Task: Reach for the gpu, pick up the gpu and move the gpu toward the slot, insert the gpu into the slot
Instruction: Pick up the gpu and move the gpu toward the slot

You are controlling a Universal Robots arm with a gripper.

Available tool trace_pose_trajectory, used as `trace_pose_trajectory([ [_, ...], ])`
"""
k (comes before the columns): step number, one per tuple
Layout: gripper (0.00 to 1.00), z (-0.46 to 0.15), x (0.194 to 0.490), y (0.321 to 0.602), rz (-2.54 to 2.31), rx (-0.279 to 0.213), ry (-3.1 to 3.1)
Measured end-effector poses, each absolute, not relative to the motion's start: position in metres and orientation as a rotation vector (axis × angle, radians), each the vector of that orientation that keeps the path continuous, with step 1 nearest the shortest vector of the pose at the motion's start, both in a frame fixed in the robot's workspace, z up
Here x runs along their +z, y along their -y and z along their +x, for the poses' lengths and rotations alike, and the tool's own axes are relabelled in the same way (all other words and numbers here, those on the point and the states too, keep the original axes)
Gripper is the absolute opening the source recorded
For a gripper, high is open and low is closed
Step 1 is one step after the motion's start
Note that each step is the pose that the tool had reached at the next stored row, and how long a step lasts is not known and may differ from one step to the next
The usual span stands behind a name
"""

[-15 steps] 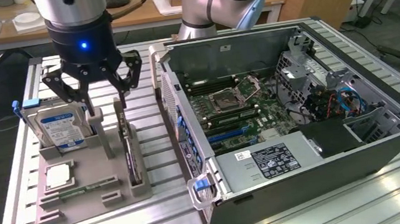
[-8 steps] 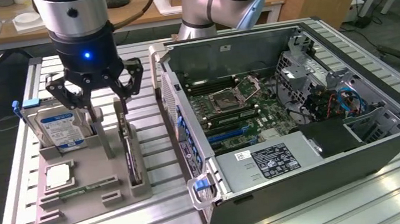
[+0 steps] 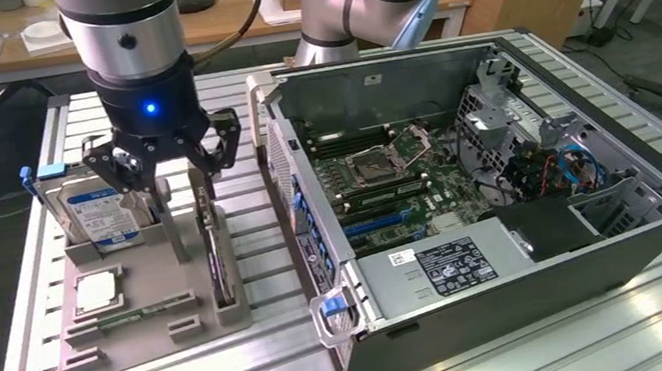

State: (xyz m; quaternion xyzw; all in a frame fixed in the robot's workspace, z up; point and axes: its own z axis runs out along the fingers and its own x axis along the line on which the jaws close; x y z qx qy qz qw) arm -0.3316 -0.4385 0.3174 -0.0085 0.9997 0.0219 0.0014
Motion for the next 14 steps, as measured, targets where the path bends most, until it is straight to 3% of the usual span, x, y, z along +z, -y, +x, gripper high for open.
trace_pose_trajectory([
  [14,0.59,-0.327,0.304,0.439,-0.027,0.061,-3.126],
])
